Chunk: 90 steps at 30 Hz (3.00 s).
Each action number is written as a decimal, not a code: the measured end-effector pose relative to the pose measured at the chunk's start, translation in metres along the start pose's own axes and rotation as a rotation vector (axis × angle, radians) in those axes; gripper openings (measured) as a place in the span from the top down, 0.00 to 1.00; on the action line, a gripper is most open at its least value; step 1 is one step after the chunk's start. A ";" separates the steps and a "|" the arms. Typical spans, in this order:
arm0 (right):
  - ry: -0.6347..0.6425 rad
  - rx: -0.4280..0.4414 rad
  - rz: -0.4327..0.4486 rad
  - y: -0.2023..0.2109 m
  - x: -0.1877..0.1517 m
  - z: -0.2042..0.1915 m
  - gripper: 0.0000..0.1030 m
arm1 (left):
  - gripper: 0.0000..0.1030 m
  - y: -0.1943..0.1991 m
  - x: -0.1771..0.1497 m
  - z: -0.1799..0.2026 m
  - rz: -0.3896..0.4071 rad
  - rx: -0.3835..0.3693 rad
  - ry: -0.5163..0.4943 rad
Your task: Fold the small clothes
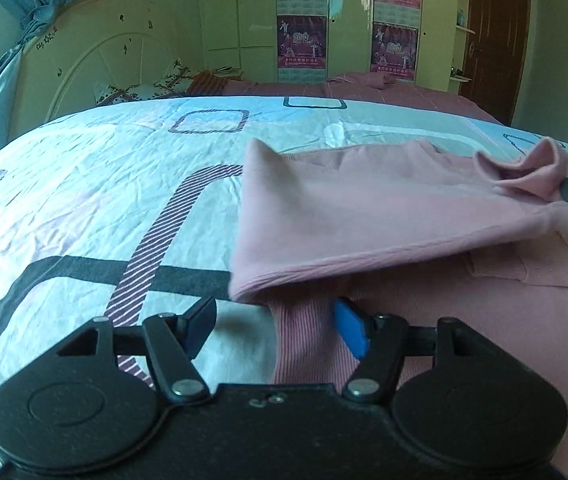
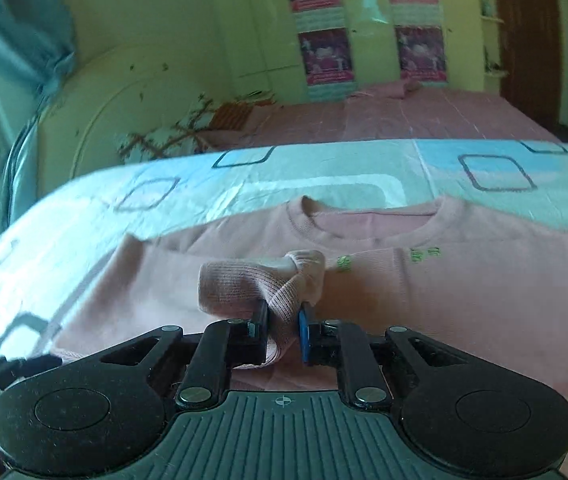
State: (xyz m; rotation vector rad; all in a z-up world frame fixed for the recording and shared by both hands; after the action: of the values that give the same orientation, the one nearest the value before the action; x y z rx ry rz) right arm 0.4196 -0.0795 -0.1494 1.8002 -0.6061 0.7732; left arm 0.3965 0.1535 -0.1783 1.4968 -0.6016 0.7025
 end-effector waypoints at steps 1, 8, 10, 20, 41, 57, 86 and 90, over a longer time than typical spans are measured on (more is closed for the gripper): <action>-0.051 -0.008 0.003 0.005 0.002 0.015 0.86 | 0.40 -0.002 0.000 0.000 0.005 0.005 -0.004; -0.333 -0.032 -0.089 0.005 -0.019 0.097 0.79 | 0.78 -0.004 0.001 -0.002 0.042 0.007 0.049; -0.357 -0.080 -0.052 0.014 -0.020 0.109 0.69 | 0.81 -0.005 0.002 -0.009 0.039 0.009 0.102; -0.368 -0.097 -0.075 0.019 -0.027 0.115 0.43 | 0.81 -0.008 -0.002 -0.019 -0.004 -0.021 0.150; -0.331 -0.153 -0.034 0.053 -0.032 0.131 0.58 | 0.33 0.020 0.011 -0.042 -0.067 -0.121 0.234; -0.232 -0.155 -0.088 -0.011 -0.011 0.137 0.67 | 0.41 -0.089 0.067 -0.018 -0.112 -0.168 0.315; -0.164 -0.187 0.025 0.016 -0.001 0.122 0.91 | 0.66 -0.034 0.054 0.015 0.070 -0.111 0.151; -0.133 -0.144 -0.018 0.005 -0.005 0.103 0.91 | 0.60 -0.030 0.040 0.034 0.011 -0.160 0.132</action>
State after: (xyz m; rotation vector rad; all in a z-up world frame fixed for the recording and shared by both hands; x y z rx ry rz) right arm 0.4352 -0.1776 -0.1757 1.7311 -0.7136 0.5862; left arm 0.4483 0.1226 -0.1688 1.2899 -0.5523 0.7378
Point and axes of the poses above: each gripper's, at about its wrist camera, not at the fingertips, and y roughly against the way its jaws point, z to its right, x to its top, the point moved 2 cm from there along -y, roughly the way its jaws point, and after that the axes turned 4 degrees about y, right-handed, at the moved point
